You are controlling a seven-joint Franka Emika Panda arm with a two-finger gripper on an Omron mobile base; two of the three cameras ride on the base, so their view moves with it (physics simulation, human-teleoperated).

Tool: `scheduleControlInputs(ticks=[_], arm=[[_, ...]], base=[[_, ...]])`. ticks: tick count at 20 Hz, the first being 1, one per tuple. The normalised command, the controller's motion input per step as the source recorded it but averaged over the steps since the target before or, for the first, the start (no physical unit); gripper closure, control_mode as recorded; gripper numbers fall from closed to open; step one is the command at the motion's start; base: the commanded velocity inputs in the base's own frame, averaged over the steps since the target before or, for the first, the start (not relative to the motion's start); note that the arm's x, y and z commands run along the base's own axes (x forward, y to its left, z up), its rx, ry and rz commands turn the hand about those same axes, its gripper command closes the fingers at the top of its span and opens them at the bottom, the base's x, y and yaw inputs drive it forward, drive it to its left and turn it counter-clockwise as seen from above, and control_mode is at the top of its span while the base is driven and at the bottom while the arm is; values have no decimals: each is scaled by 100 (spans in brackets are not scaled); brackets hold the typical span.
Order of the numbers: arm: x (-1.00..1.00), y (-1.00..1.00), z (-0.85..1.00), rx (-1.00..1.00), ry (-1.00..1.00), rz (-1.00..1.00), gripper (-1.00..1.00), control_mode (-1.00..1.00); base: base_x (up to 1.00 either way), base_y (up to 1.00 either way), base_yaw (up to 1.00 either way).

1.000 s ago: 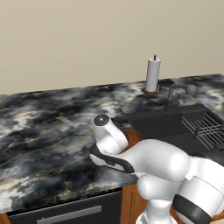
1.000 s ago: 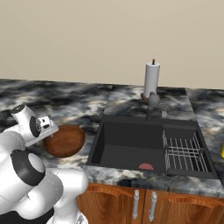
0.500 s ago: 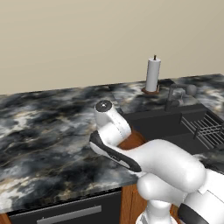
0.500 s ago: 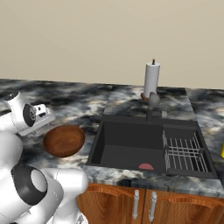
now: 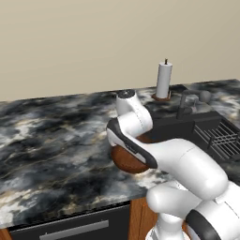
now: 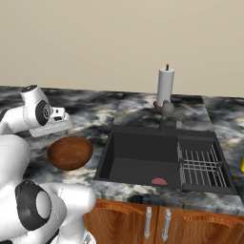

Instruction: Pick the cup and bowl from the counter and place them on the counter next to the sink.

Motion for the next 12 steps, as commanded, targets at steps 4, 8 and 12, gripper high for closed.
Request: scheduleControlInputs(ticks=[4, 8, 12], arm=[[0, -85, 13, 16, 12, -44, -100, -100], [-18, -60, 28, 20, 6, -35, -100, -100], [-48, -32, 34, 20, 0, -28, -100, -100]], base=[[0, 0, 0], [0, 0, 0], [0, 0, 0]])
